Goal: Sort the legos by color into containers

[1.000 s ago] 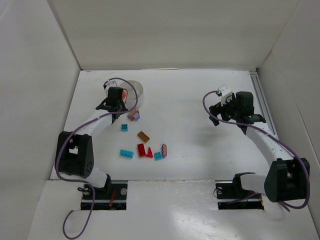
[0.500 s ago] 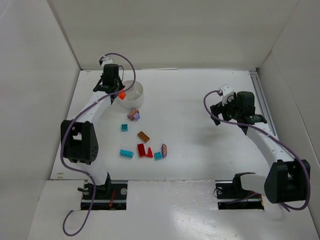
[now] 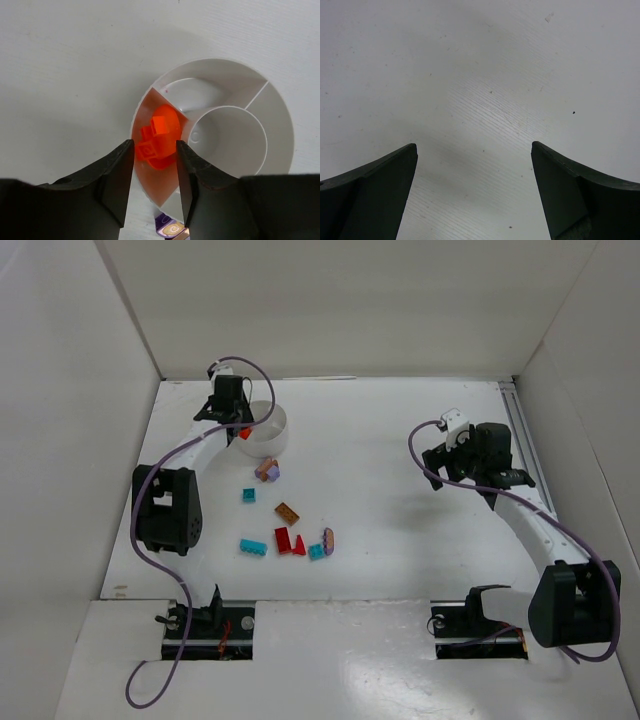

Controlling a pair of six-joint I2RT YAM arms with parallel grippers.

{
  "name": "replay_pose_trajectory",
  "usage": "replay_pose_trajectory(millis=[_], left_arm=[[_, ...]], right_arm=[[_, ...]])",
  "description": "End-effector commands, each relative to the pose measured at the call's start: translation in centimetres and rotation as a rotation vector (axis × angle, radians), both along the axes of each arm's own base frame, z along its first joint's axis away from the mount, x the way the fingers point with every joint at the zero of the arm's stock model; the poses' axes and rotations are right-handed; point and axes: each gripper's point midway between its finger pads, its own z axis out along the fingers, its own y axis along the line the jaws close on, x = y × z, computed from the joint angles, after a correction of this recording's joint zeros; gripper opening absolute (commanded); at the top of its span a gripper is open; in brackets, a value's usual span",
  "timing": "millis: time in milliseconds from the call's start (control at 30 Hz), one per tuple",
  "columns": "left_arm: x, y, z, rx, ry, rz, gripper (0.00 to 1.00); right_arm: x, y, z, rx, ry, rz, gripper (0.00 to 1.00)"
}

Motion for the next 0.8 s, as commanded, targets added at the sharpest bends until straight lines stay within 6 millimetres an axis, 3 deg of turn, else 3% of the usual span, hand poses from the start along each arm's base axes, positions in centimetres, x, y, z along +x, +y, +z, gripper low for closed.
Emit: replay_pose_trajectory(millis=[0, 200, 233, 267, 300, 333, 367, 400, 433, 500, 533, 567, 600, 633, 667, 733, 767], left_arm=[[-0.2, 0.2, 2.5, -0.006, -0.06, -0.009, 0.36], [-0.9, 0.0, 3.4, -0.019, -0.071, -0.024, 0.39], [-1.5, 0.0, 4.1, -0.028, -0.084, -0.019, 0.44], [-2.0, 0.0, 4.4, -0.034, -0.089, -0.026, 0.61], [-2.6, 0.0, 4.7, -0.046, -0.097, -0.018, 0.67], [-4.0, -0.1, 5.2, -0.065, -0.108, -0.021, 0.89], [-4.6, 0.0, 5.5, -0.079, -0.123, -0.013, 0.89], [-5.5, 0.0, 5.6, -0.092, -0.126, -0.004, 1.0], [-6.5, -0.3, 5.5, -0.12, -0.13, 0.006, 1.0], [-9.3, -0.7, 5.3, -0.124, -0.135, 0.027, 1.0], [-10.2, -0.7, 5.0, -0.129, -0.128, 0.038, 1.0], [-11.2, -0.5, 6.0, -0.165, -0.155, 0.07, 1.0], [-12.6, -0.1, 4.7, -0.169, -0.114, 0.101, 1.0], [-13.4, -0.3, 4.5, -0.193, -0.111, 0.11, 1.0], [-13.9, -0.3, 4.7, -0.213, -0.122, 0.121, 1.0], [-16.0, -0.3, 4.4, -0.254, -0.134, 0.145, 1.0], [-16.5, 0.0, 4.4, -0.266, -0.146, 0.164, 1.0]], right_arm=[[0.6, -0.1, 2.2, 0.001, -0.07, 0.002, 1.0], [-0.4, 0.9, 3.0, -0.004, -0.103, 0.065, 1.0], [-0.5, 1.5, 3.0, -0.014, -0.108, 0.091, 1.0], [-0.5, 1.6, 3.3, -0.035, -0.123, 0.081, 1.0], [-1.0, 3.6, 3.3, -0.05, -0.129, 0.138, 1.0], [-1.3, 4.4, 3.6, -0.065, -0.142, 0.148, 1.0], [-1.5, 5.7, 3.8, -0.061, -0.154, 0.186, 1.0], [-1.7, 7.2, 4.4, -0.053, -0.181, 0.224, 1.0], [-2.5, 10.0, 4.3, -0.044, -0.189, 0.306, 1.0], [-3.5, 12.9, 4.4, -0.038, -0.206, 0.384, 1.0], [-4.8, 15.8, 4.6, -0.041, -0.225, 0.468, 1.0], [-5.3, 17.2, 4.2, -0.052, -0.215, 0.501, 1.0], [-5.8, 18.3, 4.1, -0.073, -0.219, 0.524, 1.0], [-6.7, 19.8, 3.7, -0.071, -0.215, 0.57, 1.0], [-8.5, 22.6, 3.3, -0.085, -0.229, 0.68, 1.0], [-10.4, 25.2, 2.8, -0.104, -0.244, 0.78, 1.0], [-12.4, 27.2, 2.5, -0.103, -0.245, 0.867, 1.0]])
